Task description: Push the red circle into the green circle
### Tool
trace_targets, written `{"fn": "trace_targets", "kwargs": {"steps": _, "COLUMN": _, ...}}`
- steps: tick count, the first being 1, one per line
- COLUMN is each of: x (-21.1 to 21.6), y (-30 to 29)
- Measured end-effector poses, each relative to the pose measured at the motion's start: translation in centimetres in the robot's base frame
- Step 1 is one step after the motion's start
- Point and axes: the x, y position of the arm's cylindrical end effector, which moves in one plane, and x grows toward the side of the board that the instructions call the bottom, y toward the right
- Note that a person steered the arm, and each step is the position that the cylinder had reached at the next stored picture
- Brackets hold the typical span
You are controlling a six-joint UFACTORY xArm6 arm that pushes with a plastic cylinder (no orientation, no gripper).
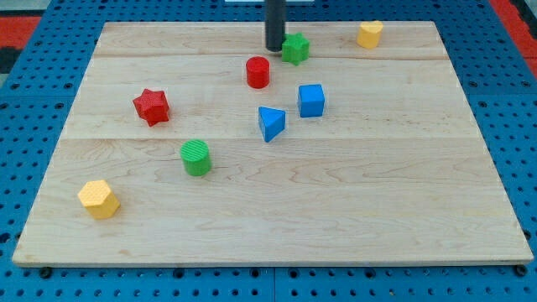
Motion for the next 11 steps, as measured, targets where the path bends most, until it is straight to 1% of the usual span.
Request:
{"fn": "trace_targets", "kwargs": {"steps": 1, "x": 0.0, "y": 1.8}}
{"fn": "trace_targets", "kwargs": {"steps": 3, "x": 0.7, "y": 7.4}}
{"fn": "trace_targets", "kwargs": {"steps": 5, "x": 1.6, "y": -0.4}}
{"fn": "trace_targets", "kwargs": {"steps": 6, "x": 2.6, "y": -2.9}}
{"fn": "trace_targets", "kwargs": {"steps": 7, "x": 8.1, "y": -3.7}}
{"fn": "trace_targets", "kwargs": {"steps": 8, "x": 10.3, "y": -3.8}}
{"fn": "trace_targets", "kwargs": {"steps": 9, "x": 13.3, "y": -6.7}}
{"fn": "trace_targets", "kwargs": {"steps": 11, "x": 20.9, "y": -12.5}}
